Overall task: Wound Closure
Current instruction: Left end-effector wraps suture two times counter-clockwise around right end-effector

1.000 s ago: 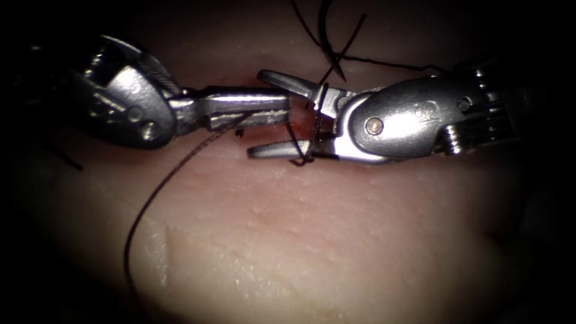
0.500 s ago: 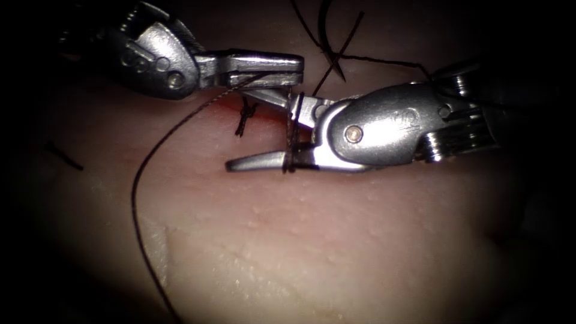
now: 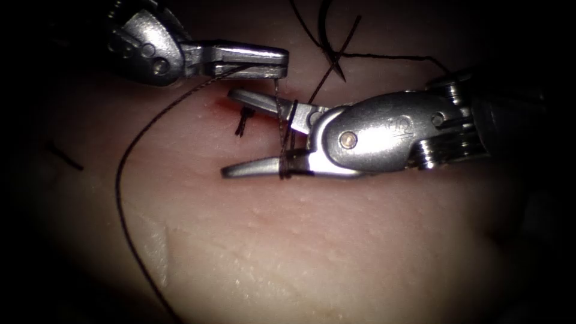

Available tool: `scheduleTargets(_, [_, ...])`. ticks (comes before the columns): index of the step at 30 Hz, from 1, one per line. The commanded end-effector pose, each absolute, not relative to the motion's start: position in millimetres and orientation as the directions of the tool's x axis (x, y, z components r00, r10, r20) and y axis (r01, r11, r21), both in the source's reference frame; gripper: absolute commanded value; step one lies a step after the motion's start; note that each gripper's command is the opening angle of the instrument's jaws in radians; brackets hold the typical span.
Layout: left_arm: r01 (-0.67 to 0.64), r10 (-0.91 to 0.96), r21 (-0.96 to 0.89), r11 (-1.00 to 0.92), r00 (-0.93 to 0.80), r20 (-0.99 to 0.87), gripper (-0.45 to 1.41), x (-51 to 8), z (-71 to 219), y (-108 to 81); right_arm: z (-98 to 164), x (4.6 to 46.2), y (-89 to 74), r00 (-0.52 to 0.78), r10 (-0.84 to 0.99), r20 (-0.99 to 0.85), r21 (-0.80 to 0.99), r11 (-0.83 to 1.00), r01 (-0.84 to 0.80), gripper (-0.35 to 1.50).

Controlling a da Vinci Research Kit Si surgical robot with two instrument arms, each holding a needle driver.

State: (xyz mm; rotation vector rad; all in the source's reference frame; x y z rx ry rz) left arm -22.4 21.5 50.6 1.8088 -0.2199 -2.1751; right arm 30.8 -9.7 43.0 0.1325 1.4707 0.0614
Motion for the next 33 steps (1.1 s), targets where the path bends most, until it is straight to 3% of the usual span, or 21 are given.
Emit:
scheduleTargets(1, [0.134,-0.325,0.306,-0.943,-0.16,-0.932,-0.45,-23.0,51.4,21.0,43.4,31.4,-10.3,0.093,0.129,-0.987,0.134,0.99,0.041,0.91])
scheduleTargets(24, [0.13,-0.306,0.287,-0.949,-0.161,-0.938,-0.45,-23.2,53.4,22.4,42.6,31.2,-11.2,0.025,0.143,-0.989,0.145,0.987,0.07,0.86])
scheduleTargets(33, [0.13,-0.287,0.267,-0.955,-0.177,-0.941,-0.45,-23.3,56.2,20.8,43.2,29.6,-10.3,-0.054,0.175,-0.983,0.174,0.984,0.022,0.62])
